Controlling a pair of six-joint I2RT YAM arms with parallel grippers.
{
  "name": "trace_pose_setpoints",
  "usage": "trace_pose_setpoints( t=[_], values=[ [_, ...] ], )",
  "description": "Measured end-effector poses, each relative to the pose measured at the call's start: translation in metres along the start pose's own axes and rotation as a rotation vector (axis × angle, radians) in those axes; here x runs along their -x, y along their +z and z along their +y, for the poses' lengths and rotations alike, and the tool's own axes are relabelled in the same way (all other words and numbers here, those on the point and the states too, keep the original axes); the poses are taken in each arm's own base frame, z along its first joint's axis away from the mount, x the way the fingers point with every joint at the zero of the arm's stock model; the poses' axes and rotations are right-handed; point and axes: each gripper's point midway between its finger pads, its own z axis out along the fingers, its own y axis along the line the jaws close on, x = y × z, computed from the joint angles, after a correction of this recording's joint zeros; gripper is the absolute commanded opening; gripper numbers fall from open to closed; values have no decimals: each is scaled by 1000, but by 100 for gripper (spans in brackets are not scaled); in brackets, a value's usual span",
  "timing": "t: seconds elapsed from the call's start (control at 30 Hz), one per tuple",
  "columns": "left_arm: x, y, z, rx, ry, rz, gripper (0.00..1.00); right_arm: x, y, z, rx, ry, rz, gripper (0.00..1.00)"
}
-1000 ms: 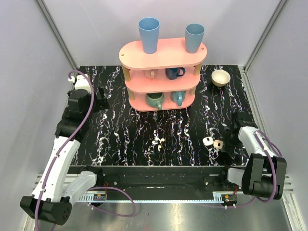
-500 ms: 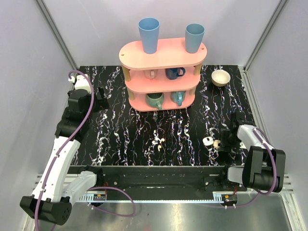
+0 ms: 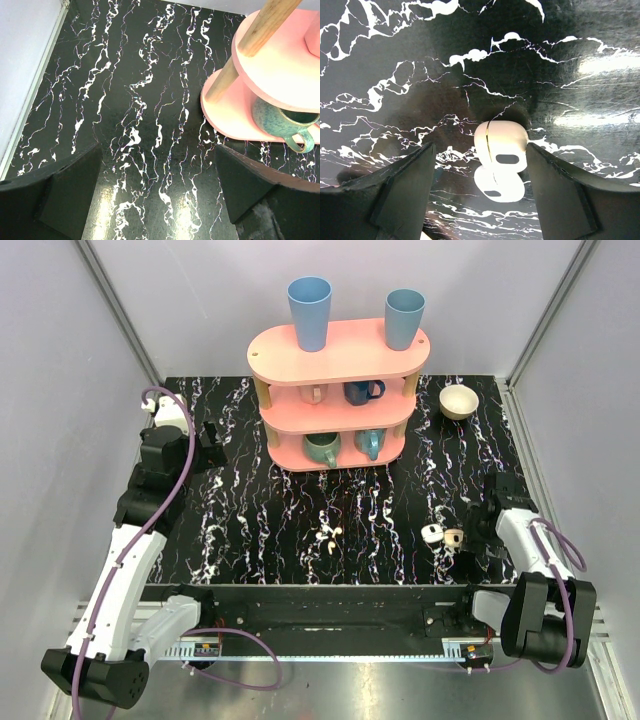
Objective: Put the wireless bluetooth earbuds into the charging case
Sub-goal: Pick up the charging case from the center of the board.
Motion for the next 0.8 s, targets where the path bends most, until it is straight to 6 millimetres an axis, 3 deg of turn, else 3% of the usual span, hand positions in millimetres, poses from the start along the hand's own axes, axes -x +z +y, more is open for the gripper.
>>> trace_pose_setpoints(
  t=[0.37, 0.67, 0.73, 0.8],
  values=[
    [0, 0, 0, -1, 0, 0, 99, -2, 19, -16, -117, -72, -6, 78],
    [0, 0, -1, -4, 1, 1, 99, -6, 22, -13, -128, -136, 14, 68],
    [-1, 0, -1, -6, -3, 4, 99, -6, 22, -13, -129, -139, 14, 51],
    [-1, 0, -2, -5, -14, 6, 99, -6, 22, -13, -128, -145, 14, 47]
  ],
)
